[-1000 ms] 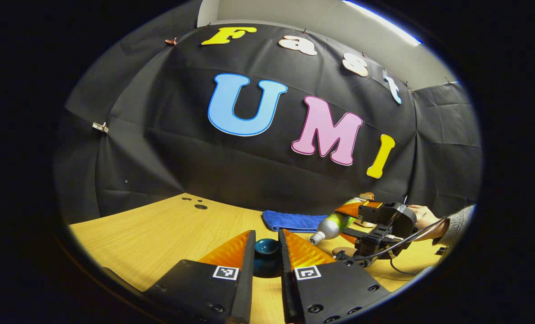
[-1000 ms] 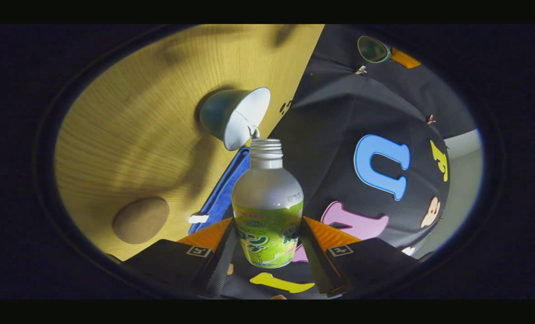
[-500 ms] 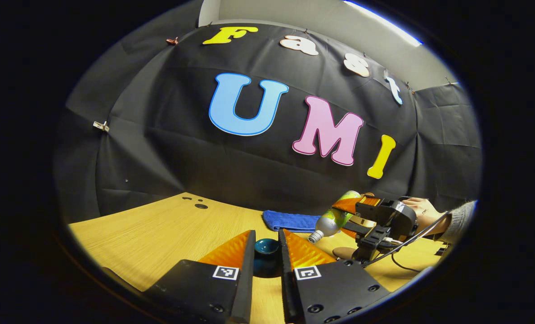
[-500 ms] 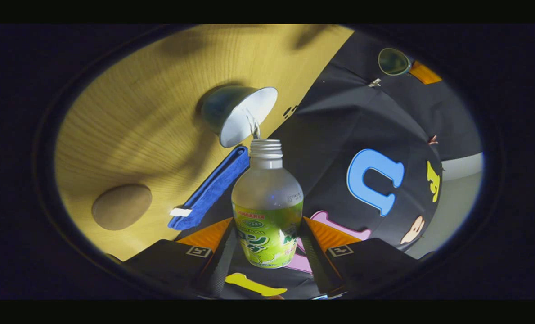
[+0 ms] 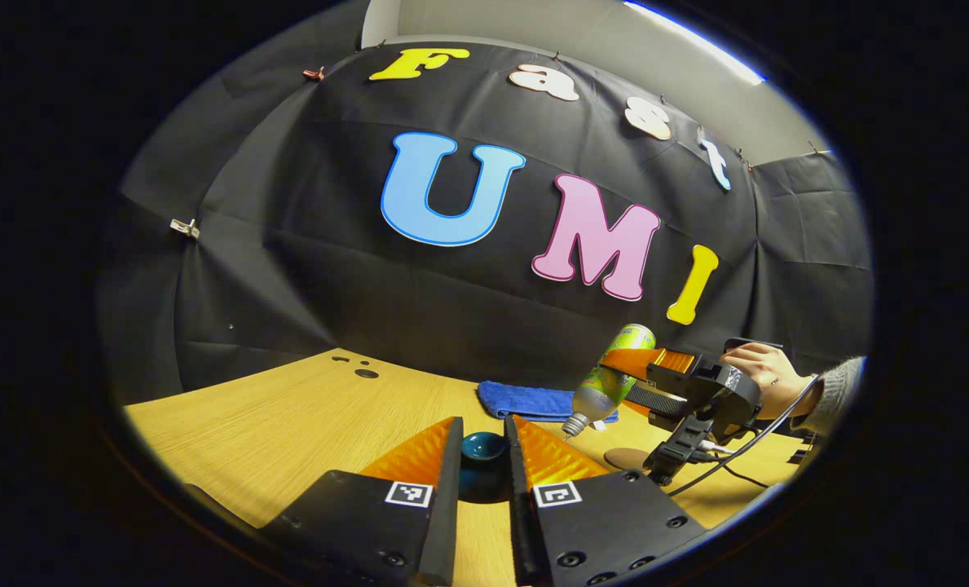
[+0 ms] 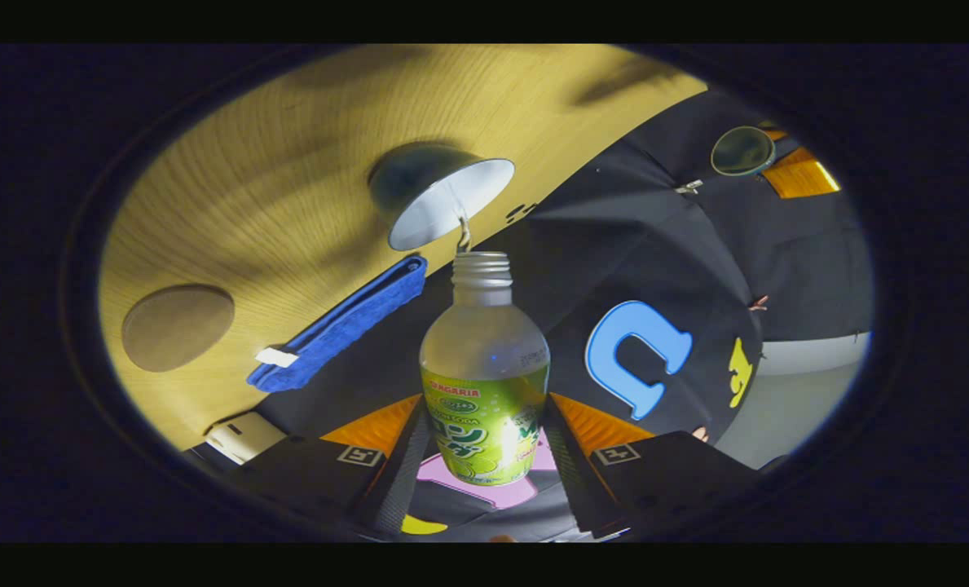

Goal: Open the teacup lid with one hand, grasp the water bottle and pour water into the teacup with the other hand; after pouring, place the water bottle on the coaster and then close the teacup lid.

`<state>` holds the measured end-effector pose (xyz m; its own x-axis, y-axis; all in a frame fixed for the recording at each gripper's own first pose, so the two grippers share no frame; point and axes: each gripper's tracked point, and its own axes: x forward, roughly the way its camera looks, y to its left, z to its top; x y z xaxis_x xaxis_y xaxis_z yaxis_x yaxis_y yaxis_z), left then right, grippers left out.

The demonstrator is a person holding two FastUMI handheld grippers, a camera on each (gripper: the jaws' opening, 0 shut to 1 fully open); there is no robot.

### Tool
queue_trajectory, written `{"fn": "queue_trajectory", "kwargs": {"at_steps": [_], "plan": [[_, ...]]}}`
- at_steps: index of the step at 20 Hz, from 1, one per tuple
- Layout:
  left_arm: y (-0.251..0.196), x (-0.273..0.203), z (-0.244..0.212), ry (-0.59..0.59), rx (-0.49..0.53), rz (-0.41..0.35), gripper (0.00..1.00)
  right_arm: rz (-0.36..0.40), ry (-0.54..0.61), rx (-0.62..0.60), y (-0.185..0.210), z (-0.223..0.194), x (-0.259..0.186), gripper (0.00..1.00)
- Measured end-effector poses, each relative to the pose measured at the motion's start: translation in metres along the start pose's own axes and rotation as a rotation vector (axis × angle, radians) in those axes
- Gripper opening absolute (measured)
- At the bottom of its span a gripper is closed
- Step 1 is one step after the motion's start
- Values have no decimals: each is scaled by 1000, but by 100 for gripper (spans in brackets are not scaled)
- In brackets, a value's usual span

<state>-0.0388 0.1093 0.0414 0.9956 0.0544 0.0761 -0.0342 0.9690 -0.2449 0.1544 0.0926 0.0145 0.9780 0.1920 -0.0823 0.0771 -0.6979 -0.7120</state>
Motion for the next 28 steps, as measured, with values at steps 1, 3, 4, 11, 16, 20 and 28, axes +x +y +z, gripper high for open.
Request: {"fn": "queue_trajectory", "kwargs": {"at_steps": [1,3,4,11,16,20,28], "plan": [[0,0,1,0,0,0,29,-8,-6,-17,-3,2,0,78],[0,0,1,0,0,0,29,-26,-11,-49,-9,1,0,78],[0,0,1,0,-1,0,31,-29,-13,-58,-11,3,2,78],[0,0,2,-3,-7,-3,31,-24,-20,-68,-12,3,1,78],[1,0,2,-6,-6,-3,31,-20,-18,-64,-12,4,1,78],[1,-1,3,-10,-5,1,31,89,7,181,20,0,-2,75],[2,-1,4,-15,-2,5,31,348,78,1042,72,17,-24,79]]}}
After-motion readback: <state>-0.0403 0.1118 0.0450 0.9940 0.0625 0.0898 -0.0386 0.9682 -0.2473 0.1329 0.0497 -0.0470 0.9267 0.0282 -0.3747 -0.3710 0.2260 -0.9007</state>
